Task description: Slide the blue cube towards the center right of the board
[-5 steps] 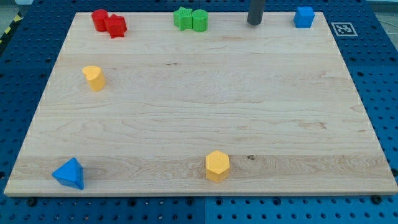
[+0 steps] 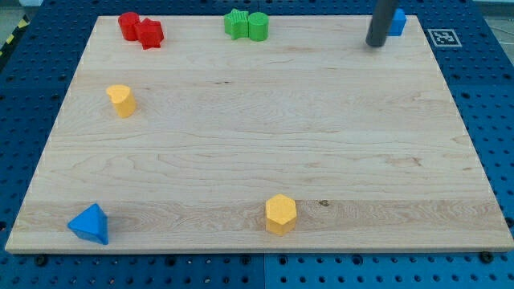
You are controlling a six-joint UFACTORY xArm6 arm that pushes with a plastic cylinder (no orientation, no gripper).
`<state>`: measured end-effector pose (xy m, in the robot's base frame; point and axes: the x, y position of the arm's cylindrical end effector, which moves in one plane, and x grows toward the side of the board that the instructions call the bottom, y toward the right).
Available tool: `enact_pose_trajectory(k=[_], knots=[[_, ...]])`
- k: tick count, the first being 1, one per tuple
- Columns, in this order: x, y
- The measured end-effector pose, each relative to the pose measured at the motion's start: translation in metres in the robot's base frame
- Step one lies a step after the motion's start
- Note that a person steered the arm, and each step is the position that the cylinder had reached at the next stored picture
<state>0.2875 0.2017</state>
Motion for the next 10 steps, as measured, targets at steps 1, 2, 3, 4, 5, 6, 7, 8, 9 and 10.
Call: enact_pose_trajectory(k=[1,2,3,4,5,6,7,8,9,10], knots=[[-0.006,0.018],[-0.014,0.078],[-0.014,0.141],[-0.042,0.143],[-0.096,0.128],[-0.096,0.119],[-0.096,0.095],[-0.095,0.078],[-0.095,0.040],[-0.093,0.029]])
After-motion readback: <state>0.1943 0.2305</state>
